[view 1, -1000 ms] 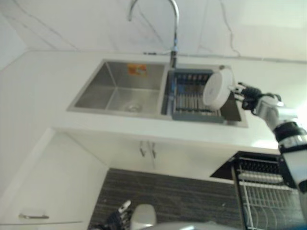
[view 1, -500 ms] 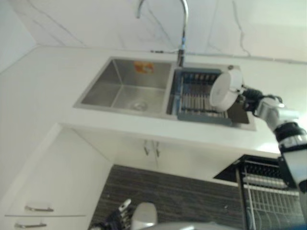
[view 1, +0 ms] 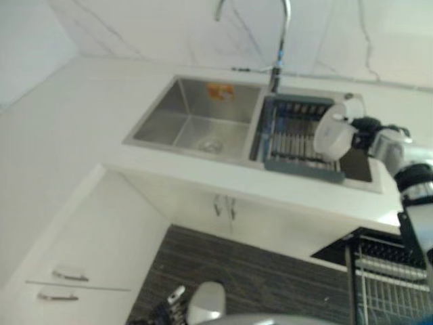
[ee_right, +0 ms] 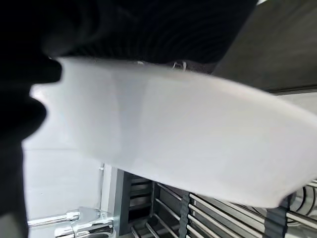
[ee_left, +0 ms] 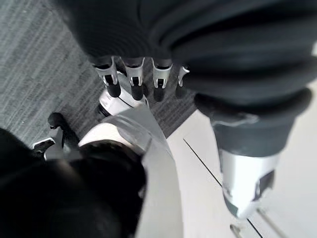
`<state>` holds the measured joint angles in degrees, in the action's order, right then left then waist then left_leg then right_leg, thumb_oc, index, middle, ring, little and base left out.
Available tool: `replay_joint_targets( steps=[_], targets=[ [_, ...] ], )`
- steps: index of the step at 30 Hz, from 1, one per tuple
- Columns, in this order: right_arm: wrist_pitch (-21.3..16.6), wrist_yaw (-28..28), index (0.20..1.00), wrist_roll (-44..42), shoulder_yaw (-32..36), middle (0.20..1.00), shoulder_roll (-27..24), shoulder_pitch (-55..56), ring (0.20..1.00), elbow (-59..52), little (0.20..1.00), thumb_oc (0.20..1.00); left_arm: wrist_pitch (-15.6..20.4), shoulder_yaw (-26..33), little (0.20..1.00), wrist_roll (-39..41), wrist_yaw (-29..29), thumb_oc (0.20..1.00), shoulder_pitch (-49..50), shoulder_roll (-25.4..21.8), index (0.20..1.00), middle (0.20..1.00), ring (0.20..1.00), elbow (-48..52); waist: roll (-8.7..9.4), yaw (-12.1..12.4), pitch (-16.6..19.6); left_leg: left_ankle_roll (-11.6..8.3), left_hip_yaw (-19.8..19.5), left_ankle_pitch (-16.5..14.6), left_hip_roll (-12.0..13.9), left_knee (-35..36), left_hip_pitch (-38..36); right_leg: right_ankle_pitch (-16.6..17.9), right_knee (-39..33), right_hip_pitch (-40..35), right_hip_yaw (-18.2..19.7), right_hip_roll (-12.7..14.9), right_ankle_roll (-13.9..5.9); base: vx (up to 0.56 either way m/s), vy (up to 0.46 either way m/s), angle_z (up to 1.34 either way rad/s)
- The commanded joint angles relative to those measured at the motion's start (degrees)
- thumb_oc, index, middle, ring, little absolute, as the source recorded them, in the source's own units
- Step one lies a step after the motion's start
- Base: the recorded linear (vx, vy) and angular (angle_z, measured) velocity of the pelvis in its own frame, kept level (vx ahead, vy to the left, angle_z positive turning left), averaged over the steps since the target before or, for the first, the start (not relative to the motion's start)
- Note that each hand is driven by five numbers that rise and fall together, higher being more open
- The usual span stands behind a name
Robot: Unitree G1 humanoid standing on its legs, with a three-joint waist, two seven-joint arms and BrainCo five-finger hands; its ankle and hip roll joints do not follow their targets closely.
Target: Place the dishes in the dishwasher.
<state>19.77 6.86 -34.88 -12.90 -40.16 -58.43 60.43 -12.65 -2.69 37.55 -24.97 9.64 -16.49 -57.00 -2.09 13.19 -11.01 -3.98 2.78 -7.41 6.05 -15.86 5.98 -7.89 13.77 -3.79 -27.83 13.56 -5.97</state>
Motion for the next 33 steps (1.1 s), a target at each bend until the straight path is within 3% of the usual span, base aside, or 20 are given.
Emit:
replay_joint_targets(
  steps=[1,4,5,6,13,18,23,25,26,28,33],
  targets=[
    [-2.4,-0.3,1.0,0.1,-1.9,1.0,-2.2,-6.0,1.0,1.6,1.0,1.0,1.0,-4.0,1.0,1.5,-0.7,1.0,-1.0,-2.7,1.0,1.0,1.0,1.0,0.8,1.3,2.2,-4.73,3.0,-1.7,5.9,-1.3,-0.9,-2.8,3.4,1.5,1.9,3.3,-1.9,0.0,-0.005,0.16],
    [-2.1,0.1,1.0,0.8,-1.9,1.0,-2.4,-6.7,1.0,2.3,1.0,1.0,1.1,-4.0,1.0,1.6,-0.7,1.0,-1.3,-2.5,1.0,1.0,1.0,0.5,0.7,1.5,2.2,-4.85,2.8,-1.5,5.9,-1.3,-0.7,-3.0,3.4,1.3,1.7,3.3,-1.76,0.0,0.0,0.14],
    [-2.1,0.7,0.711,2.0,-2.1,0.711,-2.3,-6.7,0.711,2.6,0.711,0.711,1.0,-3.8,1.0,1.3,-0.8,1.0,-1.4,-2.5,1.0,1.0,1.0,0.3,0.67,1.6,2.2,-4.91,2.7,-1.5,5.8,-1.3,-0.6,-3.0,3.4,1.3,1.5,3.3,-1.76,-0.01,0.001,0.11],
    [-1.9,1.3,0.2,2.8,-2.3,0.2,-2.4,-6.6,0.2,2.8,0.2,0.2,1.2,-3.7,1.0,1.3,-0.9,1.0,-1.3,-2.4,1.0,1.0,1.0,0.0,0.66,1.7,2.3,-4.94,2.7,-1.4,5.8,-1.3,-0.5,-3.0,3.4,1.2,1.5,3.3,-1.76,0.0,0.007,0.09],
    [-0.8,3.3,0.2,7.6,-3.5,0.2,-3.0,-6.3,0.2,5.2,0.2,0.2,0.8,-3.4,1.0,2.2,-0.3,1.0,-1.6,-2.1,1.0,1.0,1.0,-0.7,0.77,1.9,2.2,-5.02,2.7,-1.2,5.9,-1.3,-0.3,-2.9,3.4,1.1,1.1,3.4,-1.91,0.0,0.002,0.01],
    [-1.7,-0.2,0.2,7.9,-4.6,0.2,-3.3,-6.1,0.2,4.5,0.2,0.2,1.0,-3.3,1.0,1.7,0.0,1.0,-1.5,-2.0,1.0,1.0,1.0,-0.9,0.91,1.6,2.0,-4.78,3.1,-1.3,5.7,-1.3,-0.2,-2.5,3.4,1.5,1.4,3.6,-2.24,-0.04,0.002,0.01],
    [-7.7,-6.2,0.2,3.8,-1.7,0.2,-2.8,-3.9,0.2,-0.5,0.2,0.2,0.6,-3.3,1.0,2.2,0.5,1.0,-1.2,-1.8,1.0,1.0,1.0,-0.1,0.78,0.7,2.1,-4.69,3.7,-1.5,5.9,-1.3,-0.6,-2.4,3.4,1.6,2.0,3.7,-2.47,-0.03,0.044,0.0],
    [-9.8,-9.3,0.2,-1.0,-0.3,0.2,-3.3,-2.3,0.2,-5.6,0.2,0.2,0.7,-3.3,1.0,1.8,0.3,1.0,-0.7,-1.6,1.0,1.0,1.0,0.4,0.91,0.1,2.0,-4.67,4.0,-1.6,6.1,-1.3,-0.8,-2.2,3.4,1.9,2.4,3.7,-2.57,-0.06,0.031,0.03],
    [-11.5,-12.5,0.2,-7.4,2.3,0.2,-3.2,-0.3,0.2,-10.5,0.2,0.2,1.2,-3.3,1.0,1.8,0.3,1.0,-0.2,-1.4,1.0,1.0,1.0,0.4,1.07,-0.7,1.9,-4.65,4.2,-1.8,6.3,-1.3,-1.0,-2.2,3.4,2.3,2.8,3.6,-2.63,-0.05,0.025,0.05],
    [-15.1,-12.7,0.2,-13.0,6.7,0.2,-2.2,2.9,0.2,-17.5,0.2,0.2,1.9,-3.4,1.0,0.8,-0.1,1.0,0.6,-1.1,1.0,1.0,1.0,0.5,1.45,-1.6,1.8,-4.39,4.4,-2.2,6.2,-1.3,-1.2,-2.1,3.4,2.9,3.9,3.2,-2.65,-0.05,0.009,0.07],
    [-19.3,-13.1,0.2,-17.7,12.2,0.2,0.2,10.1,0.2,-35.9,0.2,0.2,4.0,-2.3,1.0,-1.9,-1.5,1.0,1.7,-0.3,1.0,1.0,1.0,-1.0,2.08,-4.5,1.8,-3.94,5.4,-3.0,6.4,-1.3,-1.4,-1.8,3.4,5.0,6.4,2.7,-3.08,-0.06,0.018,-0.25]
  ],
)
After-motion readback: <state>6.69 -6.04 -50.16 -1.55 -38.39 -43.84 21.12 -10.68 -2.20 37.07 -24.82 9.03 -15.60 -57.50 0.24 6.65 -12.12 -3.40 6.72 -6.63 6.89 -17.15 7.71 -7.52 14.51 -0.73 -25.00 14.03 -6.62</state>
